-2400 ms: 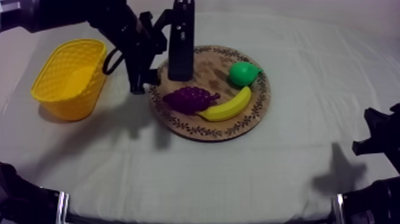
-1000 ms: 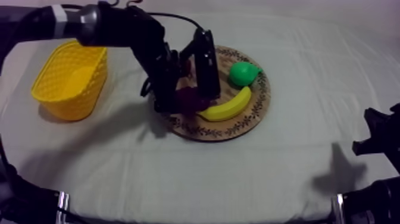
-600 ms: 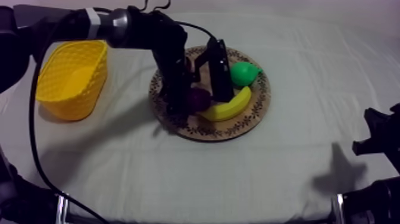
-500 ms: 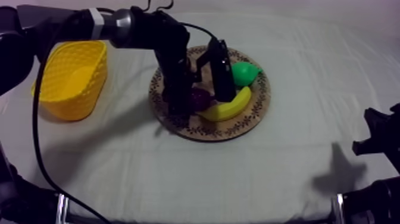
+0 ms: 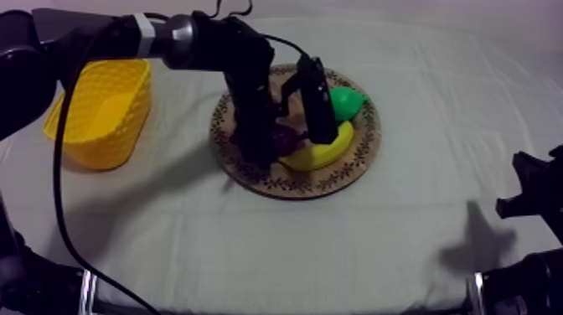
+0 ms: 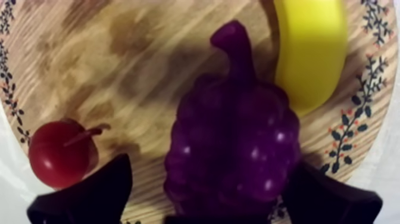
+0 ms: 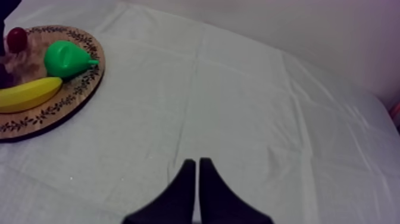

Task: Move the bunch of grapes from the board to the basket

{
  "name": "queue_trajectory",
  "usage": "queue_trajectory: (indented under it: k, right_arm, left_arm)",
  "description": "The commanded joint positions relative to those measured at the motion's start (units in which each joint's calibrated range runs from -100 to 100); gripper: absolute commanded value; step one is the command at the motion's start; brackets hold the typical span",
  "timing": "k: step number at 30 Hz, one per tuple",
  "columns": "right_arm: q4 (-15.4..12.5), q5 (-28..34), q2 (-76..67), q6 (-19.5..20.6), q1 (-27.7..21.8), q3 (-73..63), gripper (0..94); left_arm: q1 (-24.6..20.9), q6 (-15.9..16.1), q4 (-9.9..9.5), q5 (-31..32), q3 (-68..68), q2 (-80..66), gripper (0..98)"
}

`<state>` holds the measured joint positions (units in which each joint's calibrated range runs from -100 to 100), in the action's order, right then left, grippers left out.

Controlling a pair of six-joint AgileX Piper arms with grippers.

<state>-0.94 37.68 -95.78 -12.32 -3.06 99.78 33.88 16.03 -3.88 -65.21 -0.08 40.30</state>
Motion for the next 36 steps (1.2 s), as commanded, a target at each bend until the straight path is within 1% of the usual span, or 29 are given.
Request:
queue_trajectory:
  k: [1,11,15,21,26,33,36]
  right_arm:
    - [-0.01,0.06,0.02,-0.01,-0.01,-0.01,0.3]
    - [-0.01,0.06,0.02,-0.01,-0.01,-0.01,0.3]
    - [-0.01,0.06,0.02,-0.01,-0.01,-0.01,0.3]
    - [-0.01,0.06,0.02,-0.01,-0.01,-0.01,0.3]
    - [-0.01,0.06,0.02,-0.01,-0.01,-0.01,0.3]
    - [-0.01,0.06,0.02,0.00,-0.01,-0.01,0.3]
    - [-0.01,0.06,0.02,-0.01,-0.01,-0.01,0.3]
  left_arm:
    - [0.19,-0.46,-0.30,0.13,-0.12,0.25,80.5]
    - [0.49,-1.58,-0.67,1.01,0.11,0.07,51.8]
    - [0.38,-1.81,-0.61,1.54,0.53,-0.29,44.3]
    - [0.33,-2.00,-0.62,2.21,1.17,-0.74,41.9]
    - [0.44,-2.42,-0.71,4.50,3.51,-2.48,42.1]
    - [1.15,-3.11,-0.75,5.08,6.07,-7.89,43.4]
    - [1.66,-3.48,-0.45,5.21,7.28,-11.27,43.7]
